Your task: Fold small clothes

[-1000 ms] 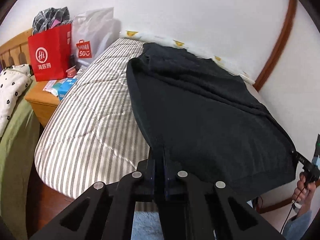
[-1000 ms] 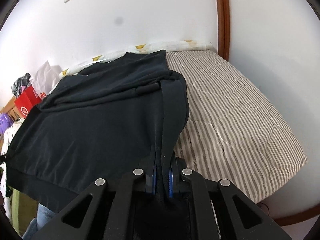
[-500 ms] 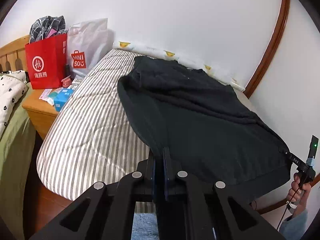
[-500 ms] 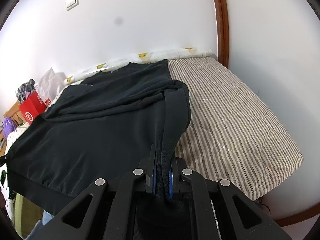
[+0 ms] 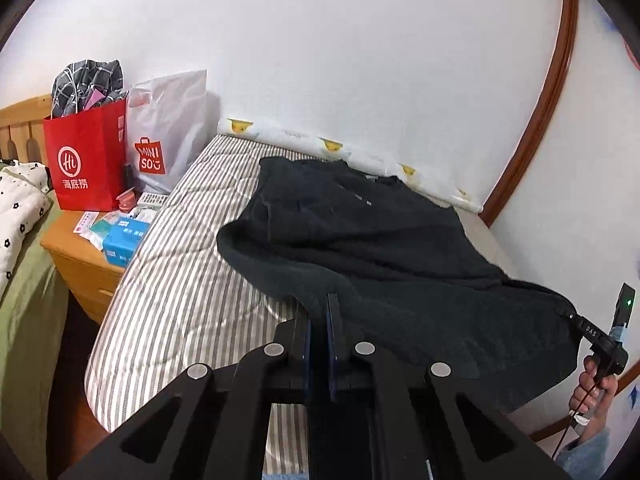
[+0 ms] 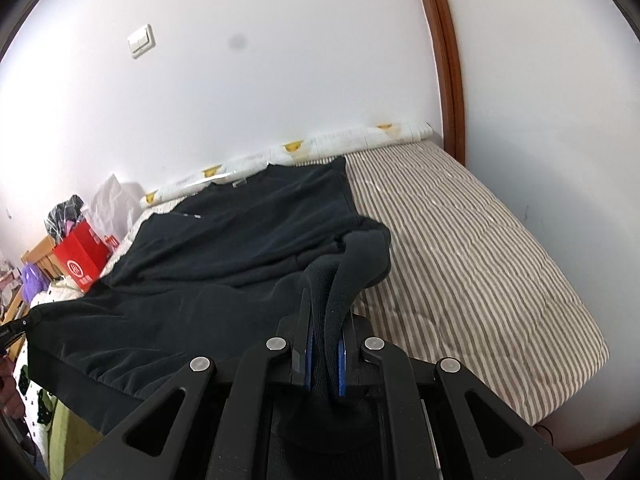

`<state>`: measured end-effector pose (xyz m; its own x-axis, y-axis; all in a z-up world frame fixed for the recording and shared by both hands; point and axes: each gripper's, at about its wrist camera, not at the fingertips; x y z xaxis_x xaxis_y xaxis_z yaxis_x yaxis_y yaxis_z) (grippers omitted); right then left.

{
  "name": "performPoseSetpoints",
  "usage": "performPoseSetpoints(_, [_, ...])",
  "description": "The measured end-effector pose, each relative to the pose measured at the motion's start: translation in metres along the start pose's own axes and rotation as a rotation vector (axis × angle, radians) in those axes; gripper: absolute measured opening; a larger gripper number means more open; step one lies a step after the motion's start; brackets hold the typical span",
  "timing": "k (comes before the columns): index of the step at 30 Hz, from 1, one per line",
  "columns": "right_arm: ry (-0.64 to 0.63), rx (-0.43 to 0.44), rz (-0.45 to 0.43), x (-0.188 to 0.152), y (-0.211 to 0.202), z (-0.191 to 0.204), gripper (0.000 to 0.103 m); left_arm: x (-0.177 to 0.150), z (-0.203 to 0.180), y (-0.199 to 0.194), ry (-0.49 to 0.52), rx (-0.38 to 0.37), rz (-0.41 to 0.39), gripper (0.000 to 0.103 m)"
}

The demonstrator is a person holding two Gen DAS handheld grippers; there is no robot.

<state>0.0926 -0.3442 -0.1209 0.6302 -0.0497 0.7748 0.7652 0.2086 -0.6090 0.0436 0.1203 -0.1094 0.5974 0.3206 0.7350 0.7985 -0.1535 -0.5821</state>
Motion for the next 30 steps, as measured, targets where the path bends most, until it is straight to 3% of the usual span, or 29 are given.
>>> performPoseSetpoints(9, [0.024,0.021,-0.039,0.028,0.012,0.003,0.008,0.026,0.016,0.011,-0.06,-0.001,-0.042,0.006])
performPoseSetpoints(16, [0.011,0.012,-0.056,0.065,0.043,0.007,0.008,0.063,0.007,0.036,-0.037,0.026,-0.072,0.006])
performPoseSetpoints(24, [0.0,-0.016,-0.031,0.107,0.106,0.01,0.008,0.106,0.007,0.098,-0.033,0.081,-0.059,0.006])
performPoseSetpoints(30, [-0.033,-0.047,0.015,0.12,0.159,0.014,0.008,0.121,0.016,0.148,-0.022,0.119,-0.024,0.006])
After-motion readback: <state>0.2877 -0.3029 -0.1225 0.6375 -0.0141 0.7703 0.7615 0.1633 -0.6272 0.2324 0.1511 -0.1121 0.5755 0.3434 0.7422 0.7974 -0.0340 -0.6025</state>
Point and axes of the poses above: each gripper's, at about its wrist camera, not at the fingertips, and y roughly the way its jaws point, z to its left, x to its top, and after that the axes turned 5 degrees about -y, right-handed
